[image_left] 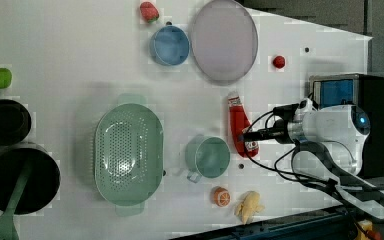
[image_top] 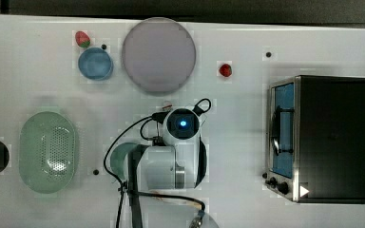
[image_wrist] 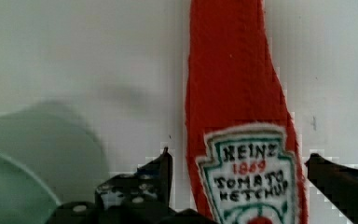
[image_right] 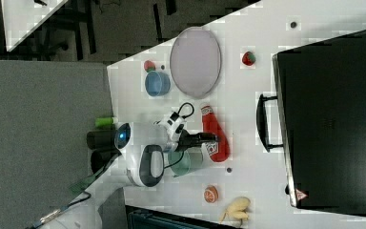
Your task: Pick Ketchup from the table and place it in strainer.
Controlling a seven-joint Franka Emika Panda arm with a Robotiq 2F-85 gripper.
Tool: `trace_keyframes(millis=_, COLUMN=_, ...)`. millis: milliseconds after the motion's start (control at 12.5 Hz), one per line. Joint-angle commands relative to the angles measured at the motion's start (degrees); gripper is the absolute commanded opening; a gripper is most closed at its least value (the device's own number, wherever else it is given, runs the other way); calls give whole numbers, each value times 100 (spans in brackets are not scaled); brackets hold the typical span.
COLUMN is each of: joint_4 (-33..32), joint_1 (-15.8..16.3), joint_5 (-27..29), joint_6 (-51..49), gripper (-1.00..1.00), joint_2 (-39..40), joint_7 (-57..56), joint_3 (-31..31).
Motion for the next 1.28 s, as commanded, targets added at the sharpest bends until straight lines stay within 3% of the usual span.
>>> trace_keyframes(millis=80, joint_4=50, joint_1=-29, joint_5=56, joint_6=305, gripper=100, joint_2=76, joint_7=-230, joint_3=9)
trace_keyframes(millis=240, joint_4=36, joint_1=-27, joint_5=56, joint_6=544, gripper=91, joint_2=245, joint_7=-229, joint_3=-7)
trace_keyframes(millis=480, joint_4=36, joint_1=-18, joint_5=56, joint_6=568, gripper=24, joint_2=260, joint_7=-226, joint_3=10)
trace_keyframes(millis=800, joint_4=47, joint_1=-35, joint_5=58, joint_6=212, gripper=24, joint_2=-408, joint_7=-228, joint_3=0)
trace_keyframes(millis=1280, joint_4=158, joint_1=21, joint_5=72, joint_6=-1818, gripper=24, joint_2=-2371, joint_7=-190, joint_3=123)
